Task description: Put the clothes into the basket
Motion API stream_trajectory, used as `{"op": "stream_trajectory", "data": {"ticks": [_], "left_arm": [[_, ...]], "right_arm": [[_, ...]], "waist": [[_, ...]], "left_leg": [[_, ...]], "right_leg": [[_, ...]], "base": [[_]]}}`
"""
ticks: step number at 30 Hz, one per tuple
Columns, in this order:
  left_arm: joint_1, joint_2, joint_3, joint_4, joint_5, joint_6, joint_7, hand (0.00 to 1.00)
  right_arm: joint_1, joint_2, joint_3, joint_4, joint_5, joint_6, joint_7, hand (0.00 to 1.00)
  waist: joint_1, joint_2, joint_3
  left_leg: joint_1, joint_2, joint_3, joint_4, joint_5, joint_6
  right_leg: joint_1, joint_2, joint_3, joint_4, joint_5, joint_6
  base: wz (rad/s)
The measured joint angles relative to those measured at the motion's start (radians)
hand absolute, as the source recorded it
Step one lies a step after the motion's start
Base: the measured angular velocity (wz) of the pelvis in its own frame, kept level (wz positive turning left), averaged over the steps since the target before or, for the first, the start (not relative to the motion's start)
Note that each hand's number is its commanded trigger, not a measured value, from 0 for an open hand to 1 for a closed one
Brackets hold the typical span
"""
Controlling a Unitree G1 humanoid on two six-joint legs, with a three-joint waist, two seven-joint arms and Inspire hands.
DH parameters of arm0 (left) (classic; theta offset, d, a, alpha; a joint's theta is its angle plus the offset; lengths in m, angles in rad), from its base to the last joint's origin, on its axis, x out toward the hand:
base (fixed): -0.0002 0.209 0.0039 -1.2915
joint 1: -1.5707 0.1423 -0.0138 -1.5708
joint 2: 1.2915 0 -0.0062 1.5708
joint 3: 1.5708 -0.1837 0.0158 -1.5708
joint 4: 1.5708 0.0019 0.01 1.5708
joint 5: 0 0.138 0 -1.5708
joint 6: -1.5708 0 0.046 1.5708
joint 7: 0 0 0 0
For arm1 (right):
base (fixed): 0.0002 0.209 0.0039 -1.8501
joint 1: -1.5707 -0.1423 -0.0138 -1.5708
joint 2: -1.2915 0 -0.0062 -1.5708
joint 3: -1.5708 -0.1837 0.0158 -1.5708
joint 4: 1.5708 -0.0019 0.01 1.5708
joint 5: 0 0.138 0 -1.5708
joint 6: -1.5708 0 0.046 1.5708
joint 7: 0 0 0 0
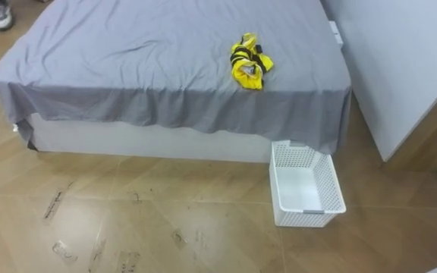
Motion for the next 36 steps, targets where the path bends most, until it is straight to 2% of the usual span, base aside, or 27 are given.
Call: {"op": "stream_trajectory", "data": {"ticks": [3, 6, 8, 10, 11, 12, 14, 15, 16, 17, 18, 19, 20, 21, 23, 24, 25, 26, 27, 28, 30, 31, 32, 33, 34, 35, 36], "left_arm": [[0.004, 0.002, 0.038, -0.012, -0.036, 0.000, -0.017, 0.00], [0.016, 0.004, 0.041, -0.026, -0.128, -0.002, -0.018, 0.00], [0.022, 0.003, 0.030, -0.038, -0.180, -0.009, -0.017, 0.00], [0.023, 0.001, 0.019, -0.053, -0.212, -0.016, -0.016, 0.00], [0.024, 0.002, 0.007, -0.049, -0.219, -0.022, -0.016, 0.00], [0.034, 0.002, 0.007, -0.044, -0.219, -0.023, -0.015, 0.00], [0.051, 0.001, 0.008, -0.043, -0.219, -0.023, -0.016, 0.00], [0.052, 0.001, 0.008, -0.042, -0.218, -0.025, -0.016, 0.00], [0.048, 0.001, 0.009, -0.043, -0.216, -0.033, -0.018, 0.00], [0.045, 0.002, 0.010, -0.043, -0.214, -0.037, -0.019, 0.00], [0.036, 0.003, 0.008, -0.045, -0.216, -0.048, -0.025, 0.00], [0.038, 0.003, 0.004, -0.050, -0.217, -0.051, -0.029, 0.00], [0.039, 0.004, 0.001, -0.051, -0.218, -0.053, -0.028, 0.00], [0.037, 0.006, -0.013, -0.049, -0.216, -0.053, -0.025, 0.00], [0.030, 0.008, -0.031, -0.043, -0.217, -0.053, -0.021, 0.00], [0.035, 0.010, -0.050, -0.043, -0.210, -0.054, -0.017, 0.00], [0.026, 0.011, -0.069, -0.045, -0.198, -0.054, -0.017, 0.00], [0.020, 0.008, -0.067, -0.044, -0.184, -0.054, -0.017, 0.00], [0.004, 0.005, -0.065, -0.043, -0.154, -0.054, -0.015, 0.00], [-0.011, 0.005, -0.068, -0.046, -0.127, -0.054, -0.016, 0.00], [-0.024, 0.002, -0.082, -0.058, -0.117, -0.053, -0.017, 0.00], [-0.023, 0.003, -0.091, -0.065, -0.116, -0.052, -0.018, 0.00], [-0.024, 0.003, -0.111, -0.069, -0.115, -0.050, -0.020, 0.00], [-0.027, 0.001, -0.131, -0.069, -0.107, -0.041, -0.025, 0.00], [-0.025, -0.008, -0.145, -0.069, -0.090, -0.029, -0.026, 0.00], [-0.024, -0.011, -0.146, -0.069, -0.078, -0.026, -0.026, 0.00], [-0.030, -0.010, -0.144, -0.070, -0.074, -0.024, -0.025, 0.00]], "right_arm": [[0.004, 0.001, -0.003, 0.000, 0.015, -0.001, 0.018, 0.00], [0.006, -0.003, -0.001, 0.003, 0.040, -0.001, 0.025, 0.00], [0.012, -0.010, -0.001, 0.002, 0.072, -0.001, 0.026, 0.00], [0.013, -0.016, 0.001, 0.002, 0.085, 0.001, 0.025, 0.00], [0.012, -0.021, 0.006, 0.001, 0.095, 0.002, 0.025, 0.00], [0.013, -0.022, 0.006, 0.004, 0.094, 0.006, 0.023, 0.00], [0.027, -0.023, 0.005, 0.002, 0.090, 0.008, 0.018, 0.00], [0.035, -0.023, 0.004, 0.000, 0.089, 0.008, 0.016, 0.00], [0.031, -0.022, -0.005, -0.007, 0.088, 0.008, 0.016, 0.00], [0.028, -0.021, -0.011, -0.009, 0.088, 0.007, 0.017, 0.00], [0.021, -0.022, -0.026, -0.011, 0.091, 0.007, 0.019, 0.00], [0.026, -0.023, -0.038, -0.026, 0.098, -0.003, 0.016, 0.00], [0.024, -0.023, -0.042, -0.039, 0.105, -0.006, 0.015, 0.00], [0.027, -0.022, -0.040, -0.048, 0.118, -0.016, 0.016, 0.00], [0.030, -0.020, -0.036, -0.059, 0.124, -0.019, 0.015, 0.00], [0.031, -0.020, -0.032, -0.071, 0.128, -0.020, 0.014, 0.00], [0.026, -0.020, -0.033, -0.091, 0.127, -0.024, 0.014, 0.00], [0.018, -0.020, -0.033, -0.104, 0.126, -0.025, 0.015, 0.00], [0.009, -0.019, -0.033, -0.140, 0.127, -0.026, 0.018, 0.00], [0.010, -0.019, -0.033, -0.180, 0.127, -0.025, 0.018, 0.00], [0.007, -0.015, -0.031, -0.233, 0.130, -0.026, 0.017, 0.00], [0.005, -0.012, -0.031, -0.253, 0.129, -0.026, 0.017, 0.00], [-0.002, -0.011, -0.030, -0.288, 0.127, -0.032, 0.017, 0.00], [-0.010, -0.009, -0.031, -0.298, 0.127, -0.051, 0.017, 0.00], [-0.008, -0.012, -0.031, -0.306, 0.126, -0.063, 0.014, 0.00], [-0.009, -0.012, -0.033, -0.311, 0.126, -0.066, 0.014, 0.00], [-0.016, -0.008, -0.033, -0.340, 0.123, -0.071, 0.013, 0.00]], "waist": [[0.000, -0.001, 0.0011], [-0.001, 0.002, 0.0020], [-0.002, -0.002, 0.0017], [0.003, -0.015, -0.0010], [0.007, -0.014, -0.0007], [0.015, -0.015, -0.0002], [0.016, -0.015, 0.0007], [0.021, -0.020, -0.0006], [0.023, -0.026, -0.0073], [0.024, -0.041, -0.0030], [0.027, -0.053, 0.0038], [0.027, -0.047, 0.0052], [0.030, -0.046, 0.0046], [0.026, -0.044, 0.0033], [0.026, -0.046, 0.0056], [0.030, -0.043, -0.0002], [0.024, -0.025, -0.0036], [0.026, -0.020, -0.0004], [0.022, -0.003, 0.0053], [0.013, 0.007, 0.0073], [0.006, 0.019, 0.0151], [0.005, 0.020, 0.0144], [-0.003, 0.024, 0.0151], [-0.015, 0.025, 0.0151], [-0.021, 0.029, 0.0108], [-0.021, 0.040, -0.0040], [-0.007, 0.037, -0.0162]], "left_leg": [[-0.080, 0.035, 0.015, 0.197, -0.025, -0.007], [-0.184, 0.071, 0.027, 0.420, 0.001, -0.007], [-0.243, 0.048, 0.023, 0.381, -0.001, -0.002], [-0.316, 0.001, 0.023, 0.221, 0.024, -0.013], [-0.353, -0.014, 0.027, 0.079, 0.077, -0.029], [-0.380, -0.017, 0.039, -0.033, 0.157, -0.028], [-0.402, -0.015, 0.041, -0.133, 0.244, -0.023], [-0.411, -0.022, 0.067, -0.130, 0.323, 0.012], [-0.423, -0.046, 0.077, -0.102, 0.365, 0.054], [-0.436, -0.058, 0.087, -0.071, 0.354, 0.080], [-0.464, -0.074, 0.103, 0.016, 0.295, 0.096], [-0.478, -0.075, 0.113, 0.089, 0.235, 0.105], [-0.474, -0.076, 0.121, 0.116, 0.203, 0.109], [-0.452, -0.090, 0.120, 0.137, 0.154, 0.116], [-0.374, -0.118, 0.114, 0.123, 0.105, 0.126], [-0.308, -0.134, 0.101, 0.093, 0.079, 0.132], [-0.247, -0.143, 0.078, 0.060, 0.057, 0.140], [-0.221, -0.143, 0.068, 0.047, 0.047, 0.142], [-0.176, -0.135, 0.042, 0.026, 0.038, 0.134], [-0.132, -0.123, 0.022, 0.006, 0.029, 0.134], [-0.073, -0.111, -0.014, -0.018, 0.003, 0.127], [-0.050, -0.109, -0.024, -0.030, -0.005, 0.125], [-0.008, -0.102, -0.045, -0.046, -0.025, 0.118], [0.036, -0.096, -0.075, -0.062, -0.048, 0.111], [0.077, -0.078, -0.102, -0.079, -0.071, 0.099], [0.100, -0.068, -0.106, -0.089, -0.078, 0.092], [0.113, -0.050, -0.106, -0.094, -0.092, 0.071]], "right_leg": [[-0.024, 0.006, 0.004, 0.077, -0.047, -0.014], [-0.006, 0.025, 0.024, 0.110, -0.080, -0.034], [-0.003, 0.008, 0.025, 0.125, -0.098, -0.032], [-0.011, -0.020, 0.032, 0.135, -0.116, -0.022], [-0.010, -0.033, 0.044, 0.134, -0.128, -0.012], [0.003, -0.052, 0.048, 0.131, -0.142, -0.005], [0.042, -0.069, 0.065, 0.101, -0.161, 0.019], [0.061, -0.088, 0.072, 0.079, -0.173, 0.041], [0.072, -0.113, 0.074, 0.056, -0.185, 0.064], [0.076, -0.129, 0.074, 0.047, -0.192, 0.077], [0.080, -0.153, 0.079, 0.047, -0.193, 0.093], [0.088, -0.168, 0.078, 0.071, -0.173, 0.121], [0.087, -0.177, 0.085, 0.103, -0.165, 0.129], [0.058, -0.193, 0.087, 0.231, -0.145, 0.134], [-0.023, -0.224, 0.091, 0.496, -0.019, 0.130], [-0.072, -0.235, 0.098, 0.640, 0.144, 0.108], [-0.128, -0.235, 0.095, 0.746, 0.233, 0.103], [-0.172, -0.226, 0.089, 0.797, 0.203, 0.085], [-0.259, -0.188, 0.066, 0.857, 0.120, 0.069], [-0.340, -0.149, 0.038, 0.847, 0.043, 0.054], [-0.438, -0.089, 0.000, 0.710, -0.015, 0.046], [-0.461, -0.072, -0.007, 0.636, -0.018, 0.046], [-0.489, -0.044, -0.023, 0.457, -0.003, 0.039], [-0.489, -0.030, -0.040, 0.258, 0.060, 0.026], [-0.485, -0.017, -0.064, 0.175, 0.154, 0.011], [-0.483, -0.008, -0.076, 0.148, 0.193, 0.001], [-0.478, 0.011, -0.088, 0.133, 0.239, -0.055]], "base": [[-0.06], [0.03], [0.05], [-0.14], [-0.41], [-0.54], [-0.36], [-0.14], [-0.11], [-0.12], [-0.11], [-0.13], [0.00], [0.08], [0.13], [0.10], [0.07], [0.19], [0.38], [0.48], [0.44], [0.40], [0.49], [0.65], [0.55], [0.22], [-0.17]]}}
